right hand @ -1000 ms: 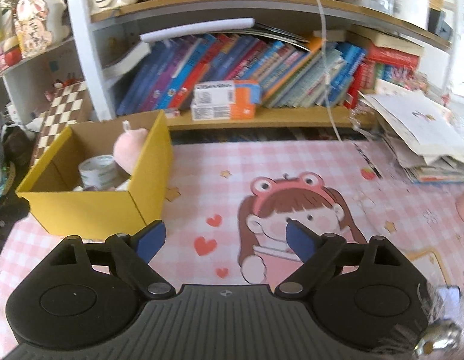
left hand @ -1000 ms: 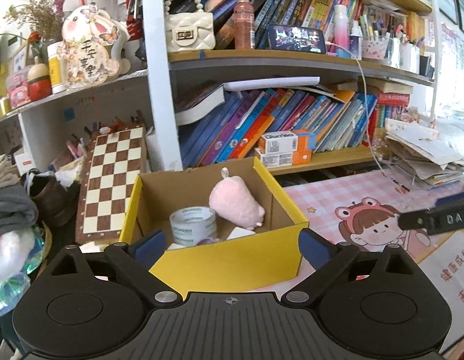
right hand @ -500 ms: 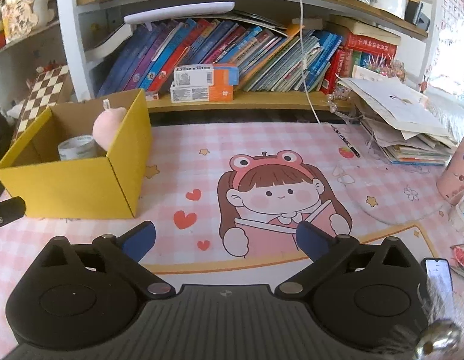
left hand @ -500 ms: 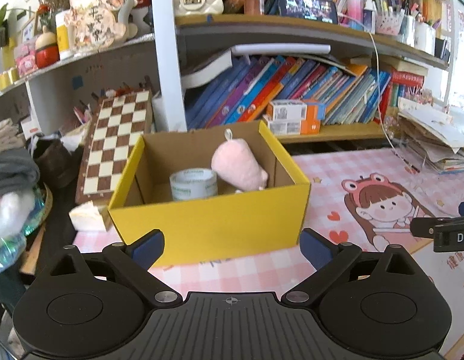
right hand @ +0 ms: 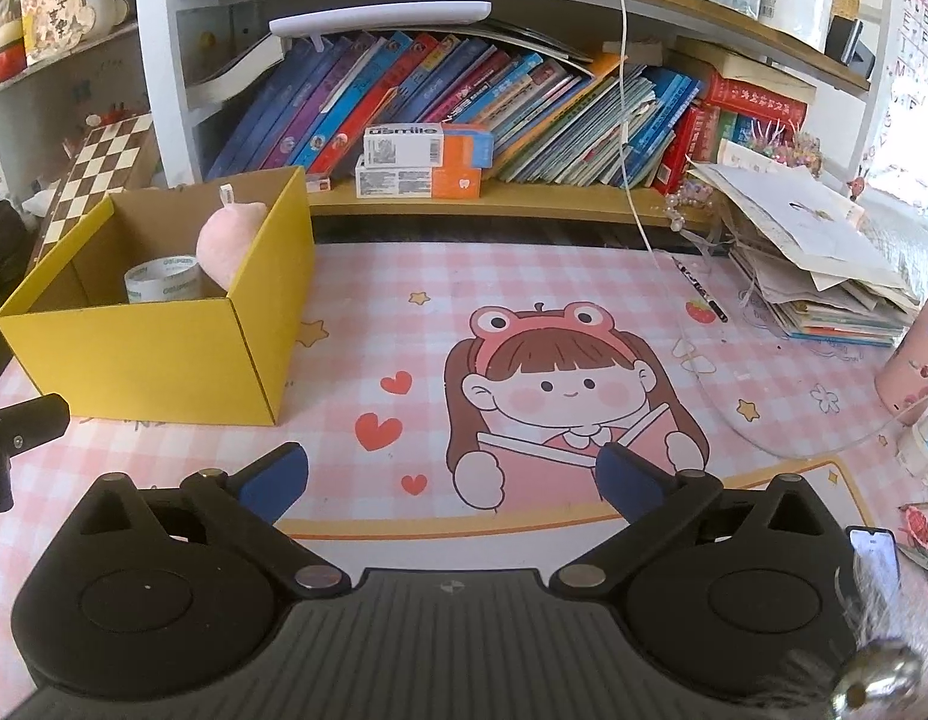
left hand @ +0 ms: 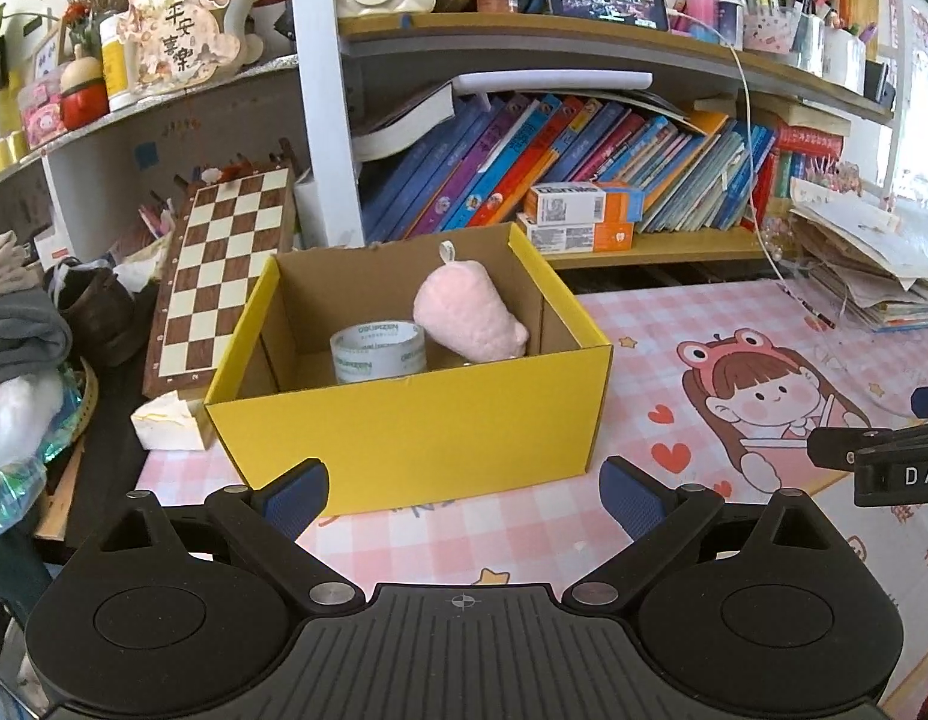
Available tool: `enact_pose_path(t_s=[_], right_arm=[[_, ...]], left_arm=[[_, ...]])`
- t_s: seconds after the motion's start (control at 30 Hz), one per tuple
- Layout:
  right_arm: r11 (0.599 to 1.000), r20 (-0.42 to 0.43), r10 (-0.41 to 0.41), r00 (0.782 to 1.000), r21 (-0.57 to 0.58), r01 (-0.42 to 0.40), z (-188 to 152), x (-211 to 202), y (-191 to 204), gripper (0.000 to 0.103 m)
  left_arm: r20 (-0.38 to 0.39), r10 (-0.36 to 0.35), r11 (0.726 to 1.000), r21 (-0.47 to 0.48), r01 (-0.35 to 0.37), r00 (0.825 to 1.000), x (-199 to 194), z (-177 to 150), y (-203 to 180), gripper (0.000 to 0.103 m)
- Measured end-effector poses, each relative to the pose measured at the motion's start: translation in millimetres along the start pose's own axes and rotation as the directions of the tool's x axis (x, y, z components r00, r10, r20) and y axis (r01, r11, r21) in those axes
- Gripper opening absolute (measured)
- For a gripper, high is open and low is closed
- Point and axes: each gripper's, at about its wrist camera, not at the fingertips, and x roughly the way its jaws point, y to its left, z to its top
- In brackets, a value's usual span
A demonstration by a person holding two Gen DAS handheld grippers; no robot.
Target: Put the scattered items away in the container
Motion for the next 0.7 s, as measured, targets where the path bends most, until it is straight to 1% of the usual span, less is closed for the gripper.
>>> enact_pose_path(t_s=[0.33, 0.7], right_arm=[[1.0, -0.005, 0.004, 1.0, -0.005, -0.004, -0.3, 0.2, 2.0, 0.103], [1.0, -0.007, 0.012, 1.0, -0.003, -0.012, -0.1, 0.3, 1.3, 0.103]], left_arm=[[-0.013, -0.001, 1.0, 0.001, 0.001, 1.0, 1.9, -1.8, -1.2, 0.099], [-0.031, -0.017, 1.0, -0.009, 0.016, 0.999, 3.8, -3.2, -1.5, 0.1]])
